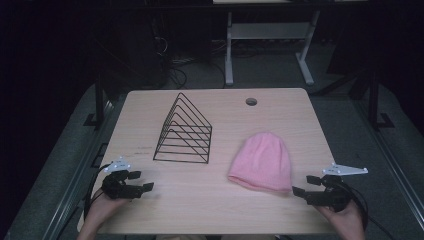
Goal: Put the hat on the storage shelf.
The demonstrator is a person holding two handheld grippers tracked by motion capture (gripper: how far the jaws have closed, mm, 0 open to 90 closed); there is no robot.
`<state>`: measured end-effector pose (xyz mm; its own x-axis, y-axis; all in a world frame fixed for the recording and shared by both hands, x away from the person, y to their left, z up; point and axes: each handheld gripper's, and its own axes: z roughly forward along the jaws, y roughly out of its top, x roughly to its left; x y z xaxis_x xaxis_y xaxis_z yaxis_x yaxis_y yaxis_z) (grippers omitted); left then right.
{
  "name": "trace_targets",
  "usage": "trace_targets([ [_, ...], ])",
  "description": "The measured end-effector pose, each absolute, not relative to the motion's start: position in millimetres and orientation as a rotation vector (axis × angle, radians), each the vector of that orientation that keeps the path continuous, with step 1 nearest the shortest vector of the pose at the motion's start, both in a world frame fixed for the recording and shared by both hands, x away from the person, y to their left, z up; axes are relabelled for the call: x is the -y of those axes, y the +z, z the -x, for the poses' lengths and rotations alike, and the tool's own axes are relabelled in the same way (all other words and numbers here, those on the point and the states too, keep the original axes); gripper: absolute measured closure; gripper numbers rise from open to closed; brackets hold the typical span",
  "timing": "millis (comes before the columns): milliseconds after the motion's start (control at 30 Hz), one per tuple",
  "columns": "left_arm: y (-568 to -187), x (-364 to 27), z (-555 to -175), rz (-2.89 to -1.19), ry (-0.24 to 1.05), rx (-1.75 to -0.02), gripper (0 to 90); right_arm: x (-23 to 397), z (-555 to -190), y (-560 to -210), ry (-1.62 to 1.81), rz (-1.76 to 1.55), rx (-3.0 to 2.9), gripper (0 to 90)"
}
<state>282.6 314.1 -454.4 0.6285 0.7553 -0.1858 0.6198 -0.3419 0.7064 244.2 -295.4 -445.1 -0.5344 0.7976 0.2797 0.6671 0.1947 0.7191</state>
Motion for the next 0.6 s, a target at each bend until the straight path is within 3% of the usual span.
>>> trace_targets([
  [233,-456,-315,-282,-2.077,0.225,-1.074,22.9,294,-247,-444,1.240,-1.423,-2.315,18.3],
  [600,-456,-319,-282,-2.061,0.226,-1.082,22.2,285,-280,-426,1.249,-1.389,-2.370,17.5],
])
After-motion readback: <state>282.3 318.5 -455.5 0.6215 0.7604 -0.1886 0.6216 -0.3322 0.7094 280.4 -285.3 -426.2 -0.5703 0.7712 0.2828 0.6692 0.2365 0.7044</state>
